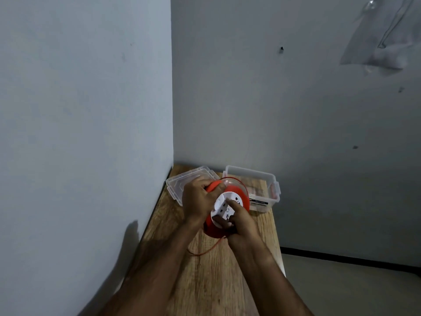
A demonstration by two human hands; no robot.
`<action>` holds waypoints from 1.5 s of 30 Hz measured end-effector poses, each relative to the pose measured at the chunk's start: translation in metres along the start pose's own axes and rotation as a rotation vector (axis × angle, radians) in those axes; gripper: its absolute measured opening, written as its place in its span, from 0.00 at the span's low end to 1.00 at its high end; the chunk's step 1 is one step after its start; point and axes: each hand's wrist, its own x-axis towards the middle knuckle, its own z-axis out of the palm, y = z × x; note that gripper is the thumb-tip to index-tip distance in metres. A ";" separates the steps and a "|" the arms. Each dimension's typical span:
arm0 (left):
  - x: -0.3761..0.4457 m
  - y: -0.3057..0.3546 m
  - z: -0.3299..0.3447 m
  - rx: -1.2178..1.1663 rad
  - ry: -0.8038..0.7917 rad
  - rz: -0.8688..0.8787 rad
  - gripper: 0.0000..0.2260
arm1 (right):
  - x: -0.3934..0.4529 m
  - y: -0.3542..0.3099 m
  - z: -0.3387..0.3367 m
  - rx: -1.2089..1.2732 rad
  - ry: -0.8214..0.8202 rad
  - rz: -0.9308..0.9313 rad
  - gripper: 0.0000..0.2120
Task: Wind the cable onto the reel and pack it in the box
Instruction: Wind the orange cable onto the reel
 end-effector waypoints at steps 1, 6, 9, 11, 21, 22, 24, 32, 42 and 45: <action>0.001 -0.001 -0.001 -0.033 0.018 -0.059 0.15 | -0.002 0.002 -0.005 -0.151 0.045 -0.136 0.23; 0.013 0.000 -0.004 -0.144 0.022 -0.159 0.15 | -0.014 0.015 -0.026 -1.226 0.284 -1.334 0.17; 0.014 0.005 -0.003 -0.108 -0.018 -0.134 0.15 | -0.009 0.016 -0.022 -1.505 0.344 -1.490 0.24; 0.012 0.007 -0.001 -0.078 -0.034 -0.120 0.10 | -0.008 0.012 -0.018 -1.581 0.361 -1.445 0.29; 0.009 0.002 0.000 -0.056 -0.124 -0.077 0.14 | 0.008 0.004 -0.018 -1.489 0.175 -1.296 0.30; 0.009 0.002 0.000 -0.046 -0.116 -0.073 0.14 | 0.009 0.002 -0.018 -1.446 0.141 -1.258 0.29; 0.009 0.001 0.000 -0.034 -0.091 -0.058 0.13 | 0.009 0.002 -0.020 -1.344 0.097 -1.203 0.26; 0.005 0.006 0.004 -0.047 -0.009 -0.029 0.14 | 0.008 0.006 -0.004 -0.686 0.320 -0.673 0.25; -0.003 -0.002 0.009 0.023 -0.055 0.024 0.21 | 0.000 0.003 0.004 0.064 0.161 -0.004 0.33; -0.002 -0.001 0.005 -0.053 -0.027 -0.102 0.14 | -0.008 0.006 -0.011 -0.206 0.132 -0.249 0.15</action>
